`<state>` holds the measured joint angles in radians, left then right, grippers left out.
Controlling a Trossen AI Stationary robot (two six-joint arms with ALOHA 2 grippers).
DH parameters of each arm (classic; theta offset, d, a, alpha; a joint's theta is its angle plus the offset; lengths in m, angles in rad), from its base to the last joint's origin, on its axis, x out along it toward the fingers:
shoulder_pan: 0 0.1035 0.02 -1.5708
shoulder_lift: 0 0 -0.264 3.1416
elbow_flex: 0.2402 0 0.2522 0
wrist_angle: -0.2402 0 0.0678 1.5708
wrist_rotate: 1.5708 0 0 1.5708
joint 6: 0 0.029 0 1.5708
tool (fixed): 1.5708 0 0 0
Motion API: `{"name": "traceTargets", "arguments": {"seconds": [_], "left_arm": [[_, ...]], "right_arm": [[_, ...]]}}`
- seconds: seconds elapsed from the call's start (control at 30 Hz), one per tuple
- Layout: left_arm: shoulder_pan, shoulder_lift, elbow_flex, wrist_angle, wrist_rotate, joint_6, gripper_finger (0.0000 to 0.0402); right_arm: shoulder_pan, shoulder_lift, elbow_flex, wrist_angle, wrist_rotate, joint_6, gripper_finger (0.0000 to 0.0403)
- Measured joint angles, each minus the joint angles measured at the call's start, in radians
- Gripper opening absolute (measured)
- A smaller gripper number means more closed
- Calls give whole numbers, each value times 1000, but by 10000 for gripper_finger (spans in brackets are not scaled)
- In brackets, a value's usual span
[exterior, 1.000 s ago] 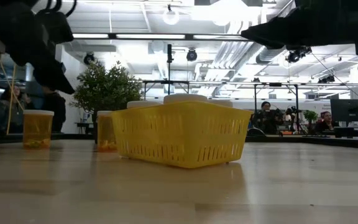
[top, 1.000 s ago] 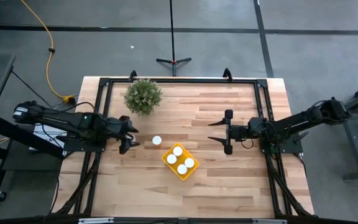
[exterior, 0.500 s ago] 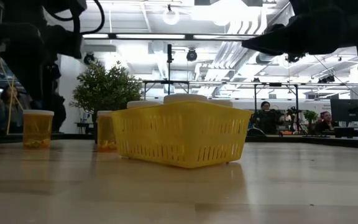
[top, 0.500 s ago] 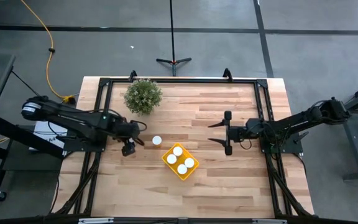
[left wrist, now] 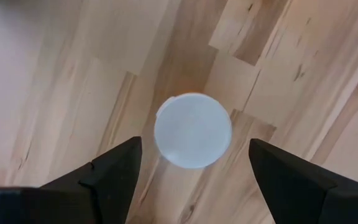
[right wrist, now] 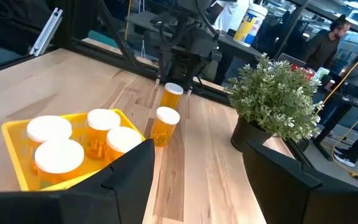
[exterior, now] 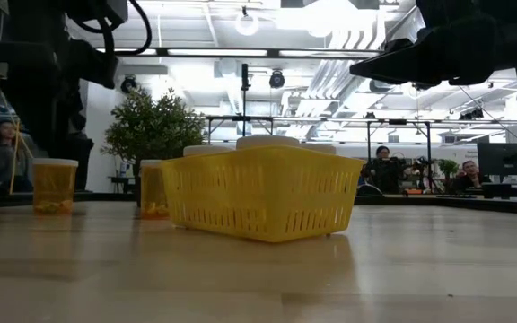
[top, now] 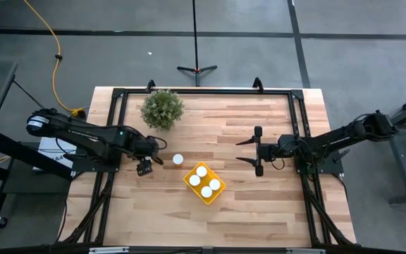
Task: Pick and place pill bottles into a basket
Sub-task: Put the pill bottle into the yellow transparent bin
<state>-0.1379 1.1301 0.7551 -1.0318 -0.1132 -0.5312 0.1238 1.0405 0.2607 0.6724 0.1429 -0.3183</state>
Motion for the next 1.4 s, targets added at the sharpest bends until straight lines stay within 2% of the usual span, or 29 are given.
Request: {"name": "traceTargets", "arguments": {"seconds": [0.37,0.6,0.9,1.4], "left_arm": [[0,0,0,1,-8,13,333],[0,9,0,14,-56,38,333],[0,87,-1,7,-58,158,333],[0,116,-20,73,-28,212,333]], "right_arm": [[0,0,0,-1,0,4,236],[0,0,0,-1,0,4,236],[0,0,0,-3,0,6,236],[0,0,0,-10,-1,6,236]]}}
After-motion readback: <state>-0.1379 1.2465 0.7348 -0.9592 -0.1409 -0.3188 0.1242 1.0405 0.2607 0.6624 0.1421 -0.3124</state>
